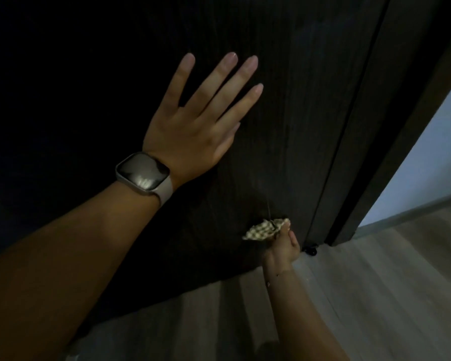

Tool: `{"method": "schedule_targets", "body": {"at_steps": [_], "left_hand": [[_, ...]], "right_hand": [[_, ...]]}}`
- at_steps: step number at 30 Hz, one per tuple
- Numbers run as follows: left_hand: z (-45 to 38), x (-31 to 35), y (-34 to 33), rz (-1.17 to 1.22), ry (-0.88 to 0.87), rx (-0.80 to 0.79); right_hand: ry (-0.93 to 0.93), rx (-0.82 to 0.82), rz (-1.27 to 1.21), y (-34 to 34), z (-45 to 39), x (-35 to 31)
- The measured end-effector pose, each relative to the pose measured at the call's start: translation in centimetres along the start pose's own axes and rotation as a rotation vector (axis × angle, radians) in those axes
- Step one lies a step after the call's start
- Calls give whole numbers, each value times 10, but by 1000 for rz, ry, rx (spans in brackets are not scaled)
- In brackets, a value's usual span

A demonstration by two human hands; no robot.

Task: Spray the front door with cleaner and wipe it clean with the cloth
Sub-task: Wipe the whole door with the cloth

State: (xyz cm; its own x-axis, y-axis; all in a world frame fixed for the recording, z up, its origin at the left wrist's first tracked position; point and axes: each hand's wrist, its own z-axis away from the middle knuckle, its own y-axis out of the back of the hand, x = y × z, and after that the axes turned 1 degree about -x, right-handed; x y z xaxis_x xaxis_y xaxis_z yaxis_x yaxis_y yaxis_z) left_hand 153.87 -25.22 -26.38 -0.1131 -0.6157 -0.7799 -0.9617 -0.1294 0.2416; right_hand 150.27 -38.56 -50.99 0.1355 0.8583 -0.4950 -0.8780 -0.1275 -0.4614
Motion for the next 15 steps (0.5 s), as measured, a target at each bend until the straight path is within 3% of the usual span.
{"method": "schedule_targets", "body": {"at_steps": [3,7,9,11,15], "left_hand": [[-1,0,1,24,7,-2],[0,0,0,25,13,1],[0,-1,0,19,11,-2],[1,-2,0,4,12,-10],[1,-1,1,-18,8,-20]], "right_hand": [[16,-53,-38,-10,15,5],[524,-184,34,-37,55,-2],[677,-238,121,-35,52,4],[659,-175,160,-20,34,12],[336,71,132,6,3,29]]}}
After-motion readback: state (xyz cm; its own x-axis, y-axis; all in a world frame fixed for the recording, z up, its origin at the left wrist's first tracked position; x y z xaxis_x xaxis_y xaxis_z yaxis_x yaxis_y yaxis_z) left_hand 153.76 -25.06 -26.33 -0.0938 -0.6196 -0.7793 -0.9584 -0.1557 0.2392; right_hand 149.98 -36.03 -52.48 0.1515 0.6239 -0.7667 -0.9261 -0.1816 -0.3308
